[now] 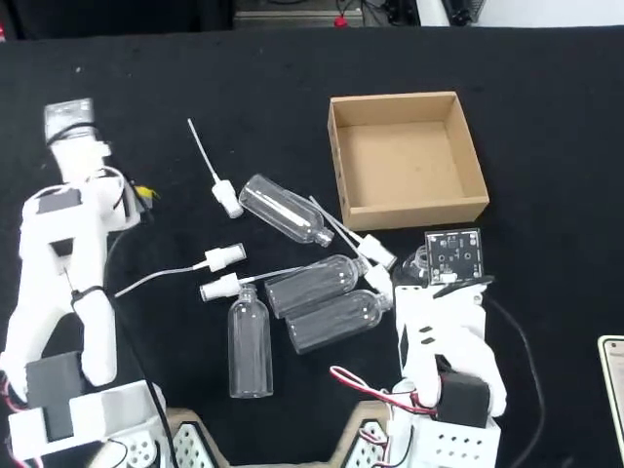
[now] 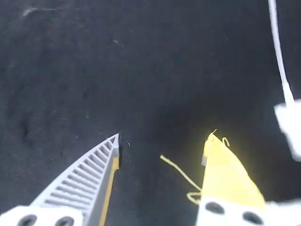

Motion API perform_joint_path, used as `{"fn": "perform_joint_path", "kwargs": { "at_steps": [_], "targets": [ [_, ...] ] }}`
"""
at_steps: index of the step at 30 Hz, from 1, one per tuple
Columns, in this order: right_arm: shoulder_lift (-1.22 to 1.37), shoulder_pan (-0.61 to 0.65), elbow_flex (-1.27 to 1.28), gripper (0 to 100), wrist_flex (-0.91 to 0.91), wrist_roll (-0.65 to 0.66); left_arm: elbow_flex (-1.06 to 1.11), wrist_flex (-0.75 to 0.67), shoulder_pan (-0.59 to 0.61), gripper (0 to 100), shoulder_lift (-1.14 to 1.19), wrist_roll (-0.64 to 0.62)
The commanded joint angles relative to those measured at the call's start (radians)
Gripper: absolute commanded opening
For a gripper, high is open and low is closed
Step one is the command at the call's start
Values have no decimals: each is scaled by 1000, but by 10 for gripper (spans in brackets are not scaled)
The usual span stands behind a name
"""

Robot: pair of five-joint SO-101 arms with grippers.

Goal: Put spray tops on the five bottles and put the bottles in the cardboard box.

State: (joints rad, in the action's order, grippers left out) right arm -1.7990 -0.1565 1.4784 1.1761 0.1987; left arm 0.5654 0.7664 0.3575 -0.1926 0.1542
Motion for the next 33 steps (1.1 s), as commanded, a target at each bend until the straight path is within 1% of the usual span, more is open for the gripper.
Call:
{"fn": "perform_joint_path", "kwargs": {
  "at_steps": [1, 3, 5, 7, 11, 14, 18, 25, 29, 33],
  "targets": [
    [-59, 12, -2, 11, -20, -11, -104, 95, -102, 274, -66, 52],
    [-59, 11, -2, 11, -20, -11, -113, 120, -177, 274, -61, 8],
    [-59, 9, -2, 11, -20, -9, -101, 83, -242, 274, -57, -64],
    [-59, 8, -1, 11, -18, -9, -74, -17, -280, 276, -41, -140],
    [-59, 8, 7, 11, -20, -6, -36, -284, -283, 276, 28, -305],
    [-59, 12, 8, 11, -21, -5, -47, -358, -292, 278, 115, -365],
    [-59, 12, 7, 11, -21, -5, -128, -331, -326, 277, 262, -373],
    [-59, 12, 7, 11, -21, -5, -306, -195, -323, 274, 428, -376],
    [-59, 12, 7, 11, -21, -5, -346, -187, -315, 274, 488, -376],
    [-59, 9, 7, 11, -21, -5, -340, -184, -302, 273, 523, -376]
  ]
}}
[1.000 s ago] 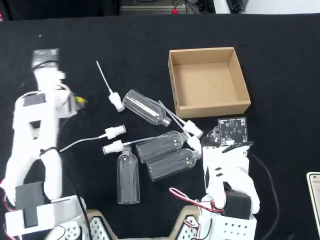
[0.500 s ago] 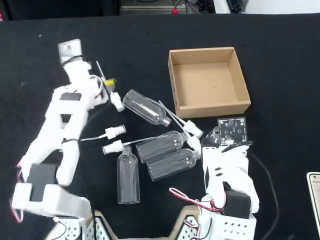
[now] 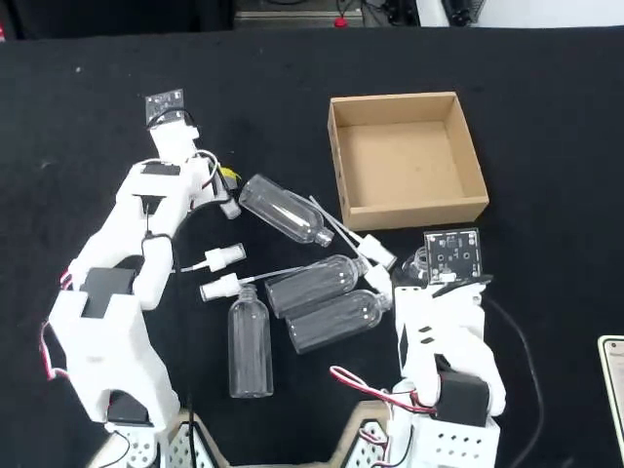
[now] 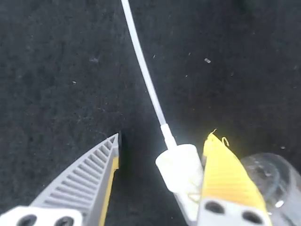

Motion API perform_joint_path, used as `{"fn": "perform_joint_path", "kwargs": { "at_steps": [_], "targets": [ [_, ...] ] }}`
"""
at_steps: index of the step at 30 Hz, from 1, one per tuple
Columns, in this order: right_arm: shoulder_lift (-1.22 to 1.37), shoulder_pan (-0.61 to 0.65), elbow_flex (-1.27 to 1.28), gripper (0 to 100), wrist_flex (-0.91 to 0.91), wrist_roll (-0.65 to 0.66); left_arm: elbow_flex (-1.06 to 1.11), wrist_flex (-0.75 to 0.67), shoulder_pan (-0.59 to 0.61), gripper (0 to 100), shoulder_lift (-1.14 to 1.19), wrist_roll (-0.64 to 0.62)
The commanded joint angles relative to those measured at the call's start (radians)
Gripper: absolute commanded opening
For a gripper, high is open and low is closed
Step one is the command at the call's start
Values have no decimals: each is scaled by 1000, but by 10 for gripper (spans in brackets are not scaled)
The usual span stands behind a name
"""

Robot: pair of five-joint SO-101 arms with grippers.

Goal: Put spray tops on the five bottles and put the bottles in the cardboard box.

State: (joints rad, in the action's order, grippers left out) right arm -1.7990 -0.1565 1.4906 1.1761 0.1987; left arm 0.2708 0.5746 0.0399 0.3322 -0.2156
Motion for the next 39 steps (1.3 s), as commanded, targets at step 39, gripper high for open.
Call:
{"fn": "perform_joint_path", "kwargs": {
  "at_steps": [39],
  "targets": [
    [-59, 8, -4, 11, -21, -3, -558, 787, 578, 234, -95, 838]
  ]
}}
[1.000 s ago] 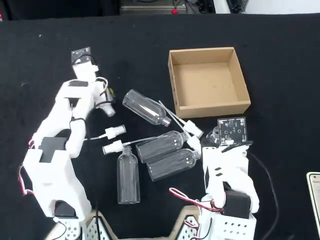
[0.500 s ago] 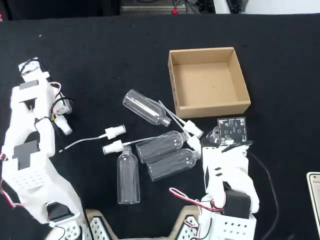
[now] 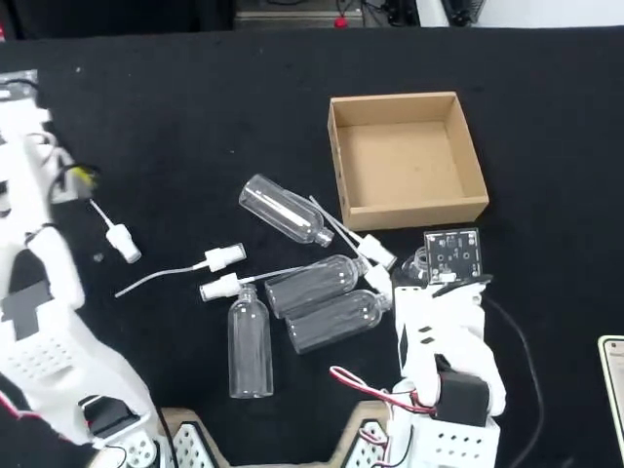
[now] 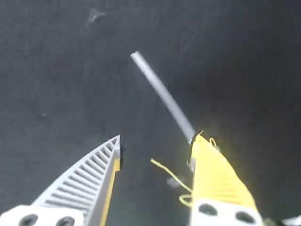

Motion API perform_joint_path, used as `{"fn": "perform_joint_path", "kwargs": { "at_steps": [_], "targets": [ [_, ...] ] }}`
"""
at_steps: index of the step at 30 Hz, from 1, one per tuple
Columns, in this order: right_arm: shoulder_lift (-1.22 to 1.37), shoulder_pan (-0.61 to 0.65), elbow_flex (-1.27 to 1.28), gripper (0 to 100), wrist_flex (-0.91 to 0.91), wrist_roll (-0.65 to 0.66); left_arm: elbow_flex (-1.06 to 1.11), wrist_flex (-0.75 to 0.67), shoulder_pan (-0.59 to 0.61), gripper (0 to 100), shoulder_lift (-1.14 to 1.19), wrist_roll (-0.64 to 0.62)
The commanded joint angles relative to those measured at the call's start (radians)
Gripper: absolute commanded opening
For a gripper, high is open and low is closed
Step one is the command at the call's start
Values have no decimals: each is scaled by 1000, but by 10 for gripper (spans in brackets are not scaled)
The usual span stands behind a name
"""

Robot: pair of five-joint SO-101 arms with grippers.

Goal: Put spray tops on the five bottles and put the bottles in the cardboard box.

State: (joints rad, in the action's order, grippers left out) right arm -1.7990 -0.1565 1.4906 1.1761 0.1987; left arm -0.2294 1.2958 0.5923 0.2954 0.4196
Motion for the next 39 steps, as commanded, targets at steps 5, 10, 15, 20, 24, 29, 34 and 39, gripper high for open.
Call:
{"fn": "perform_joint_path", "kwargs": {
  "at_steps": [5, 10, 15, 20, 24, 29, 34, 39],
  "targets": [
    [-59, 8, -4, 11, -21, -3, 97, 29, 7, 234, 0, 419],
    [-59, 8, -4, 11, -21, -3, 191, -52, -96, 234, 28, 259],
    [-59, 8, -4, 11, -21, -3, 205, -107, -246, 234, 38, 44],
    [-59, 8, -4, 11, -21, -3, 177, -140, -334, 234, 21, -109],
    [-59, 8, -4, 11, -21, -3, 97, -52, -332, 234, 9, -118],
    [-59, 8, -4, 11, -21, -3, 74, 17, -315, 238, 11, 158],
    [-59, 8, -4, 11, -21, -3, 71, 14, -286, 239, 34, 341],
    [-59, 8, -4, 11, -21, -3, 41, -43, -274, 239, 146, 404]
  ]
}}
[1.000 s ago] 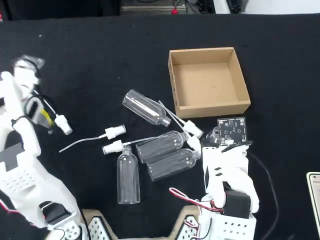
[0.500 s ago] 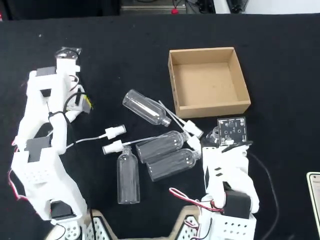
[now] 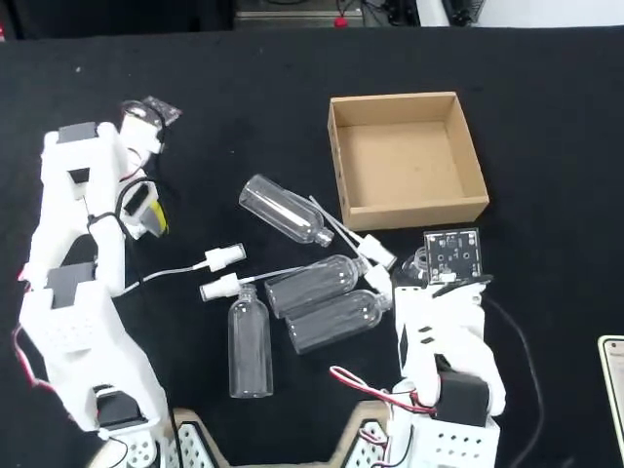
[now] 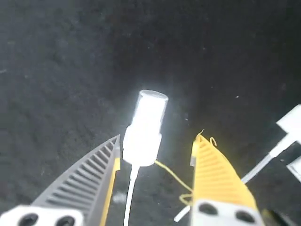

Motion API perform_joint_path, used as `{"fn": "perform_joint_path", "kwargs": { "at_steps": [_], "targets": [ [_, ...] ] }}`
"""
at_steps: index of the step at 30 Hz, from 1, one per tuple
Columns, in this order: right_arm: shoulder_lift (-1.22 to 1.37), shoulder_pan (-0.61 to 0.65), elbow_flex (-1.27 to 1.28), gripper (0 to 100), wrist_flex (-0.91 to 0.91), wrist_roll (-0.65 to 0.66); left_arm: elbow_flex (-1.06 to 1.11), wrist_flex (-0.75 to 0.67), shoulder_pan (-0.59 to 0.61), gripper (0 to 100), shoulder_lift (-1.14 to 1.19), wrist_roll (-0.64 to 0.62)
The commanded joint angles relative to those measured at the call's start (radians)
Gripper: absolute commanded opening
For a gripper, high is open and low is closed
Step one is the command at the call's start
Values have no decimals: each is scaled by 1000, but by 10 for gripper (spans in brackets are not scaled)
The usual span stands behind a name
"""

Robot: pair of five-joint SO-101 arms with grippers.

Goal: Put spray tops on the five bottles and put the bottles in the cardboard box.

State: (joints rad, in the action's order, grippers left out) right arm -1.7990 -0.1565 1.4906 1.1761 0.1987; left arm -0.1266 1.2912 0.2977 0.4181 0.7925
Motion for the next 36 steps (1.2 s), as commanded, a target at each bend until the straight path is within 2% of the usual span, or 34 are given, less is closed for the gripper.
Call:
{"fn": "perform_joint_path", "kwargs": {
  "at_steps": [1, 11, 16, 20, 28, 30, 33, 36],
  "targets": [
    [-59, 6, -4, 11, -21, -3, -71, -52, 22, 239, 46, 31],
    [-59, 6, -4, 11, -21, -3, -130, -57, 45, 234, 124, 34],
    [-59, 6, -5, 11, -21, -3, -131, 26, 41, 234, 130, 41],
    [-59, 6, -5, 11, -21, -3, -136, 77, 47, 234, 121, 109],
    [-59, 6, -4, 11, -21, -3, -133, 18, 48, 232, 130, 107],
    [-59, 6, -4, 11, -21, -3, -130, 20, 42, 180, 130, 106],
    [-59, 6, -4, 11, -21, -3, -130, 28, 41, 25, 121, 104],
    [-59, 6, -4, 11, -21, -3, -154, 89, 44, 66, 120, 104]
  ]
}}
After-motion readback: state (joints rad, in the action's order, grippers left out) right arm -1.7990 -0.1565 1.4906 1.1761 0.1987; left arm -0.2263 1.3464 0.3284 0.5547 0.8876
